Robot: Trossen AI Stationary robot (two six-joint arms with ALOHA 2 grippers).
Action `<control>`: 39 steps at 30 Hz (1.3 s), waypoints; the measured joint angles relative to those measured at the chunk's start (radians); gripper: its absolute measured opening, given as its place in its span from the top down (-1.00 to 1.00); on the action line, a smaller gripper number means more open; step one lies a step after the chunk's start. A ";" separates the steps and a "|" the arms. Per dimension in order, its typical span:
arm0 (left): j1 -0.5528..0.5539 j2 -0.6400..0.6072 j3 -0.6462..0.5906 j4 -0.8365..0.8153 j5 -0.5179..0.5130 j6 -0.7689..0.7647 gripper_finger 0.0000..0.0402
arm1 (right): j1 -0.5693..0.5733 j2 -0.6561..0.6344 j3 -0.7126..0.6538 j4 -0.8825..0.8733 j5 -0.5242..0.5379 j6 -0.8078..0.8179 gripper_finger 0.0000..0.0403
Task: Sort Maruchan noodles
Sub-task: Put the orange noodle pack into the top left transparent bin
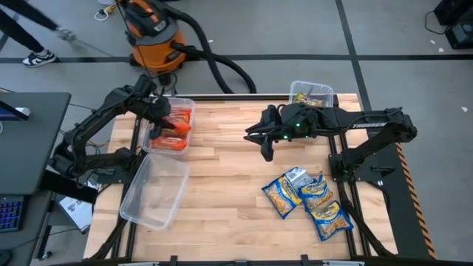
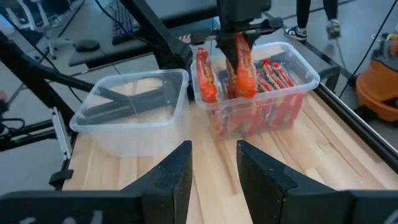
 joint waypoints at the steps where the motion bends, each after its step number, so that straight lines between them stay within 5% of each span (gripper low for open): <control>1: 0.012 0.000 -0.009 0.017 0.003 -0.011 0.71 | 0.000 -0.007 0.000 -0.015 0.000 0.000 0.35; 10: 0.072 -0.008 -0.022 0.076 0.100 -0.179 0.71 | 0.000 -0.045 0.000 -0.142 0.074 -0.017 0.35; 19: 0.077 -0.084 -0.025 0.077 0.141 -0.099 0.71 | 0.000 -0.045 0.000 -0.145 0.296 -0.037 0.35; 30: 0.018 -0.334 -0.284 0.250 0.196 -0.217 0.71 | -0.001 -0.045 0.000 -0.084 0.346 -0.037 0.35; 33: -0.034 -0.383 -0.287 0.275 0.175 -0.240 0.71 | -0.006 -0.045 0.000 -0.083 0.368 -0.035 0.35; 39: -0.211 -0.397 -0.286 0.267 -0.068 -0.258 0.56 | -0.021 -0.045 0.000 -0.069 0.377 -0.027 0.30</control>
